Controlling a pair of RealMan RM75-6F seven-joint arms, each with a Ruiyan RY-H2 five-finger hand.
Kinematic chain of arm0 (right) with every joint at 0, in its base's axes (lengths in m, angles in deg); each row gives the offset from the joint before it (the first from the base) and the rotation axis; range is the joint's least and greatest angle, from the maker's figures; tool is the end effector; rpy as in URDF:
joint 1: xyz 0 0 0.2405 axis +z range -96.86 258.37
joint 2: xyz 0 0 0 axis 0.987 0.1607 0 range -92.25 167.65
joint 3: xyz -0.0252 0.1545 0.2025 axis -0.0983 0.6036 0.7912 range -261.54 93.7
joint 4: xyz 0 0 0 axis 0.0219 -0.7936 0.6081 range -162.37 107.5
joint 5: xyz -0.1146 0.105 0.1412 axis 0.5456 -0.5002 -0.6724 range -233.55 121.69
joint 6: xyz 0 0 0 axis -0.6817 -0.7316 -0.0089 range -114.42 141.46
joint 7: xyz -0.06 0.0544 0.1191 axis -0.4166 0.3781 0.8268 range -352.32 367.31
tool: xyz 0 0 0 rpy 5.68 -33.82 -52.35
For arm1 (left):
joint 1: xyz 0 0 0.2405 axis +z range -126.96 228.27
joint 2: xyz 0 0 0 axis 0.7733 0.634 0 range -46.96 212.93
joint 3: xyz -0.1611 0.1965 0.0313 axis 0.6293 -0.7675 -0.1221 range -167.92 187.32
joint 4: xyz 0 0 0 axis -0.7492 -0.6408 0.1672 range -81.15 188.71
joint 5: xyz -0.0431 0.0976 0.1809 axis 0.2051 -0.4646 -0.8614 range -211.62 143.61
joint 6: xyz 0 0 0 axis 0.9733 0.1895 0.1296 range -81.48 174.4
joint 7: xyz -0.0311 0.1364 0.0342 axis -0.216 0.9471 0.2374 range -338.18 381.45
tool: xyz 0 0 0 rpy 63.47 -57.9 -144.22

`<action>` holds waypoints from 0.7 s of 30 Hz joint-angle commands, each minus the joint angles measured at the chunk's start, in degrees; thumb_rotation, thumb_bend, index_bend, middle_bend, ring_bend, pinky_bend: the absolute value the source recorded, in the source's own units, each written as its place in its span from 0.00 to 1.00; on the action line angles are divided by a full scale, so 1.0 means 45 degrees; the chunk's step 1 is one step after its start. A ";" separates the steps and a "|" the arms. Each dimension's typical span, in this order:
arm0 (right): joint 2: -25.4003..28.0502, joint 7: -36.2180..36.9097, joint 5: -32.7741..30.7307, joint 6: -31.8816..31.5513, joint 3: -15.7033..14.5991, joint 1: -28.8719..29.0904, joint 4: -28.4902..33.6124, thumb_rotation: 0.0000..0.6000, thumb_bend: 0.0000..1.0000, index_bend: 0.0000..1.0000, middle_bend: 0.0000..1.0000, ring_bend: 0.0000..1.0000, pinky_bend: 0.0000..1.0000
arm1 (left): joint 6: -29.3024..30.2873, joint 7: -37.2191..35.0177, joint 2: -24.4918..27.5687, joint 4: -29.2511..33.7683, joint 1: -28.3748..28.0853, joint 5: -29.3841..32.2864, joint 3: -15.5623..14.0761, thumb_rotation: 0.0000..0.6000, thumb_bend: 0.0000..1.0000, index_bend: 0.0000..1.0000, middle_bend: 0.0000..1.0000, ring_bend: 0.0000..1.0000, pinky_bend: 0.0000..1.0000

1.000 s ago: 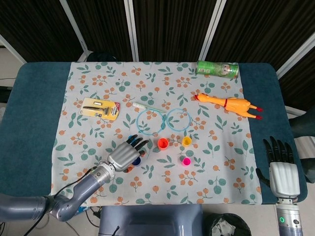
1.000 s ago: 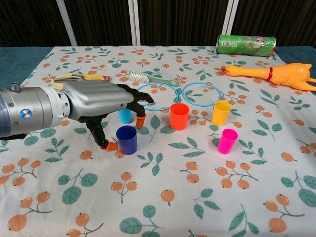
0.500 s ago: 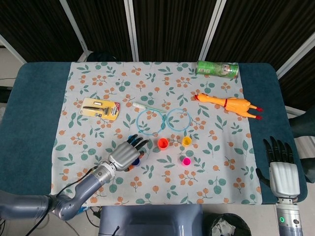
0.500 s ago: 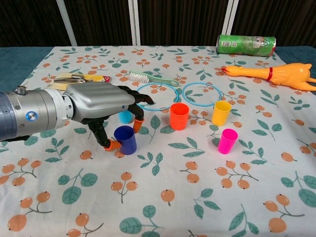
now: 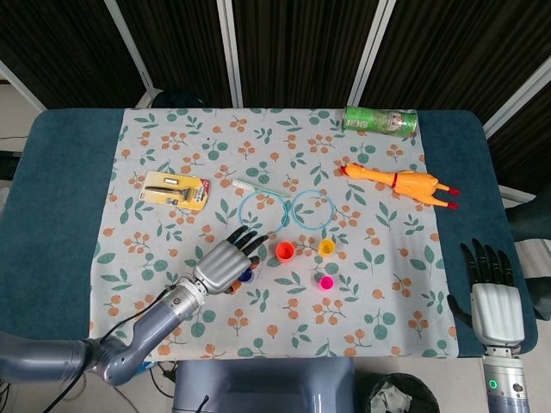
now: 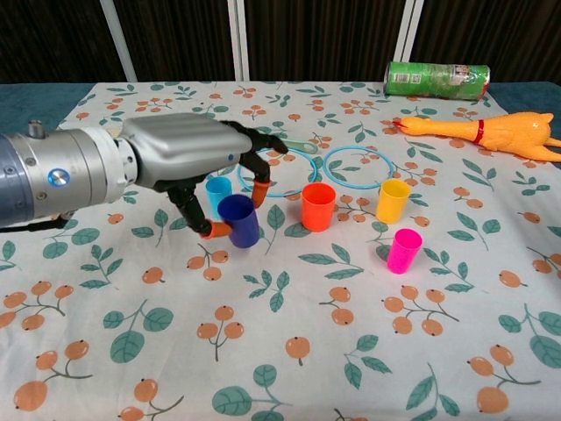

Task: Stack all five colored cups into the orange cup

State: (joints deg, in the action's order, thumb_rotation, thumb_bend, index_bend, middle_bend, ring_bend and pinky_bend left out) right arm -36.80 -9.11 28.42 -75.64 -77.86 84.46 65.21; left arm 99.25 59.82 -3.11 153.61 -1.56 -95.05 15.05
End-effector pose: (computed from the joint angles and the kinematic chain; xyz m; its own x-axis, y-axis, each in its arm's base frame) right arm -0.2919 -0.1843 0.1210 0.4838 0.0919 0.8703 -0.8751 0.0585 0.4803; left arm -0.0698 0.2992 -0.0326 0.6659 0.2013 0.7184 0.6277 -0.6715 -0.3938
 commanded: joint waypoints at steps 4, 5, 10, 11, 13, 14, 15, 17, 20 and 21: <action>-0.0006 -0.0022 0.0006 0.0010 -0.0015 0.0002 0.0012 1.00 0.33 0.00 0.00 0.00 0.06 | 0.0214 -0.0067 0.0319 0.0354 -0.0380 0.0344 0.0828 1.00 0.32 0.48 0.02 0.00 0.00; -0.0006 -0.0032 0.0008 0.0023 -0.0026 0.0003 0.0012 1.00 0.33 0.00 0.00 0.00 0.06 | 0.0119 -0.0082 0.0319 0.0309 -0.0500 0.0546 0.0967 1.00 0.32 0.48 0.02 0.00 0.00; -0.0050 -0.0120 -0.0049 0.0121 -0.0046 0.0031 -0.0022 1.00 0.33 0.00 0.00 0.00 0.06 | -0.0364 -0.0074 0.0047 -0.0179 -0.1317 0.1883 0.1799 1.00 0.32 0.48 0.02 0.00 0.00; -0.0057 -0.0142 -0.0061 0.0144 -0.0048 0.0039 -0.0025 1.00 0.33 0.00 0.00 0.00 0.06 | -0.0384 -0.0049 -0.0105 -0.0359 -0.1504 0.2103 0.1959 1.00 0.32 0.48 0.02 0.00 0.00; -0.0062 -0.0170 -0.0075 0.0159 -0.0047 0.0045 -0.0026 1.00 0.33 0.00 0.00 0.00 0.06 | -0.0432 0.0002 -0.0350 -0.0619 -0.1785 0.2369 0.2120 1.00 0.32 0.48 0.02 0.00 0.00; -0.0063 -0.0172 -0.0089 0.0161 -0.0041 0.0046 -0.0028 1.00 0.33 0.00 0.00 0.00 0.06 | -0.0465 0.0057 -0.0479 -0.0742 -0.1944 0.2469 0.2169 1.00 0.32 0.48 0.02 0.00 0.00; -0.0064 -0.0174 -0.0106 0.0162 -0.0033 0.0045 -0.0032 1.00 0.33 0.00 0.00 0.00 0.06 | -0.0470 0.0117 -0.0590 -0.0842 -0.2078 0.2542 0.2191 1.00 0.32 0.48 0.02 0.00 0.00; -0.0062 -0.0188 -0.0153 0.0162 -0.0013 0.0040 -0.0031 1.00 0.33 0.00 0.00 0.00 0.06 | -0.0438 0.0199 -0.0813 -0.0985 -0.2308 0.2547 0.2211 1.00 0.32 0.48 0.02 0.00 0.00; -0.0032 -0.0169 -0.0161 0.0122 -0.0005 0.0017 0.0009 1.00 0.33 0.00 0.00 0.00 0.06 | -0.0287 0.0177 -0.1127 -0.1122 -0.2487 0.2439 0.2200 1.00 0.32 0.48 0.02 0.00 0.00; -0.0019 -0.0164 -0.0155 0.0101 -0.0004 0.0008 0.0024 1.00 0.33 0.00 0.00 0.00 0.06 | -0.0245 0.0209 -0.1203 -0.1180 -0.2531 0.2408 0.2174 1.00 0.32 0.48 0.02 0.00 0.00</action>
State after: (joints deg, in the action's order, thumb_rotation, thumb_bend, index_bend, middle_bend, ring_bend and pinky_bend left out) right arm -36.91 -9.86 27.71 -75.15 -77.88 84.52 65.29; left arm 97.84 60.62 -8.10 148.66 -12.61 -84.00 24.90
